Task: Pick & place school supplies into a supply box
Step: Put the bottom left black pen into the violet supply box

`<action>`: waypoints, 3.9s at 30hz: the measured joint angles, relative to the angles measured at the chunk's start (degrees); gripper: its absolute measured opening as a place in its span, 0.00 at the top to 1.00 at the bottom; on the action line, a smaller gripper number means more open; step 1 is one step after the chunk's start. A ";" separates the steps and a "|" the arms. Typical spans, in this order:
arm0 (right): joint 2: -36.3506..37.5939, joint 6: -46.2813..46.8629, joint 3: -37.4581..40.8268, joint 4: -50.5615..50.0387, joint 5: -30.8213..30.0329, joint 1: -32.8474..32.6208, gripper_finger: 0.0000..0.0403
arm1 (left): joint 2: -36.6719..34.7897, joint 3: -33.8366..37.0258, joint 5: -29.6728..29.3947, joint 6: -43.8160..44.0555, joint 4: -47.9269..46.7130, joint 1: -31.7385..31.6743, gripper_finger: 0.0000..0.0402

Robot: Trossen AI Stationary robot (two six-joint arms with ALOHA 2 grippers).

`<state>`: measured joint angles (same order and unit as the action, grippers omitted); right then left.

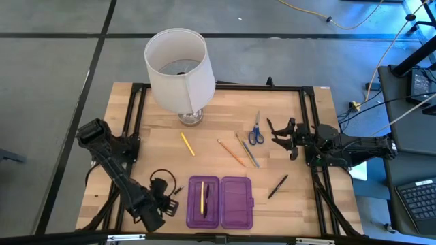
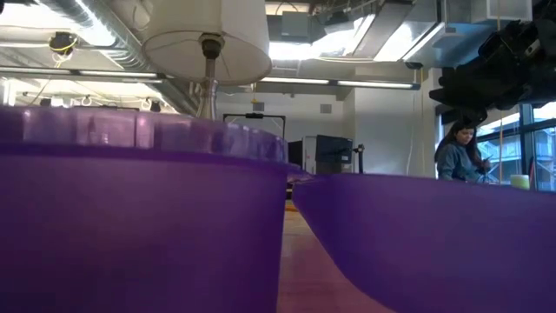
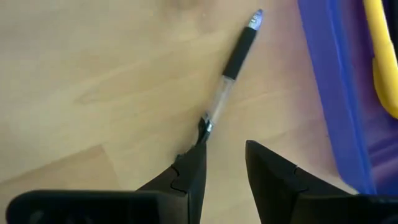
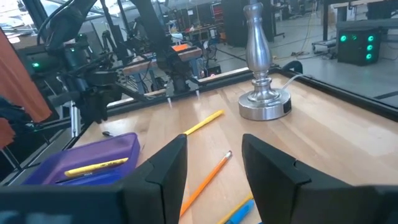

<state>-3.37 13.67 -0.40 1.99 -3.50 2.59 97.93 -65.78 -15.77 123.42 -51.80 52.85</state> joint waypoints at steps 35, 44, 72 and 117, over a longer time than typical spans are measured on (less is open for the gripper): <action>0.01 -0.28 0.02 -0.01 0.08 0.01 0.61 | 4.91 3.10 10.70 -4.34 5.17 -2.53 0.55; 0.00 -0.24 0.01 -0.01 0.10 0.02 0.61 | 8.52 2.80 15.92 -9.44 5.73 -5.84 0.62; -0.01 -0.18 0.02 -0.03 0.10 0.02 0.61 | 5.68 -10.08 -0.53 0.35 1.63 -5.54 0.94; -0.01 1.06 0.01 -0.16 0.69 0.00 0.61 | 13.33 -11.06 1.46 -4.62 18.15 -14.76 0.88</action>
<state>-3.38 14.74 -0.40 1.83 -2.81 2.59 111.26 -76.84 -14.31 118.80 -33.65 38.09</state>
